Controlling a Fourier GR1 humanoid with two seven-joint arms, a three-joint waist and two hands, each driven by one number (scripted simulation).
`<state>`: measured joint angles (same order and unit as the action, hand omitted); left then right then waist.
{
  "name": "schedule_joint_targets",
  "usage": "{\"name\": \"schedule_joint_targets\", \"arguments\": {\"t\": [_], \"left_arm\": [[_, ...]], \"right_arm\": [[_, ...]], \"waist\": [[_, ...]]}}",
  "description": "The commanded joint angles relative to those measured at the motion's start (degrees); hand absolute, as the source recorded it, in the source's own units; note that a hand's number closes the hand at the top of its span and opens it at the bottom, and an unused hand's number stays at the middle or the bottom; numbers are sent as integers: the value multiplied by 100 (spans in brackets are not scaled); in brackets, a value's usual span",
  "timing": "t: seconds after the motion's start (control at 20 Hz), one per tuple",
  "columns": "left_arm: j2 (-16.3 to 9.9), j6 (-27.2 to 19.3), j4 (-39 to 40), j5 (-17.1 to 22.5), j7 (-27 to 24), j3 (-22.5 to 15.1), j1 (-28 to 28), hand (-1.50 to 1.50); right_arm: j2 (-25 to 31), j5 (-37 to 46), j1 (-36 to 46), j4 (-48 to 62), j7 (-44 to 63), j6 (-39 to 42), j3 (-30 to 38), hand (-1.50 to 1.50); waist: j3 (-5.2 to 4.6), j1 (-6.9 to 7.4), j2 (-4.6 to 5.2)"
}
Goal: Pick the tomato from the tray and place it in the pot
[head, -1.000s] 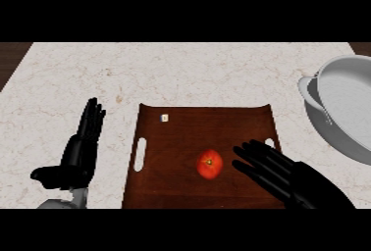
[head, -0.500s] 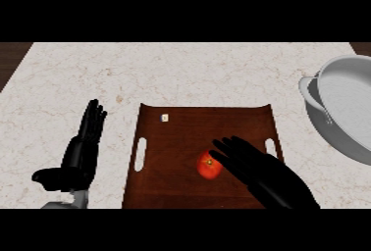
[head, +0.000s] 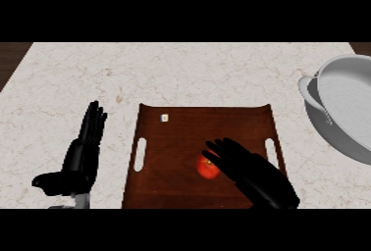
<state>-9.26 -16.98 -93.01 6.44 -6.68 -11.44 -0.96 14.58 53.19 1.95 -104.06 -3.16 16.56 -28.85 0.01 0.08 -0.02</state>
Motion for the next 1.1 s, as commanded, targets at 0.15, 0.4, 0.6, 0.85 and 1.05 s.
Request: {"name": "schedule_joint_targets", "arguments": {"t": [0.15,0.4,0.6,0.85,1.05], "left_arm": [[-46,510,438,142,-204,590,255,0],[346,171,3,-345,115,240,80,0],[199,611,530,-141,-314,595,241,0],[578,219,591,-370,-193,344,349,0],[298,604,416,-257,73,666,386,0]], "right_arm": [[-340,340,327,697,-251,-63,201,-150],[-654,640,67,570,-83,-137,-13,-150],[-830,832,528,1514,-591,-540,79,150],[-1183,1089,600,1446,-716,-1444,8,150],[-1032,1113,664,1749,-1179,-1579,386,150]], "waist": [[-1,1,2],[0,-5,-3],[-1,1,3],[-1,-12,3],[-1,-3,1]]}}
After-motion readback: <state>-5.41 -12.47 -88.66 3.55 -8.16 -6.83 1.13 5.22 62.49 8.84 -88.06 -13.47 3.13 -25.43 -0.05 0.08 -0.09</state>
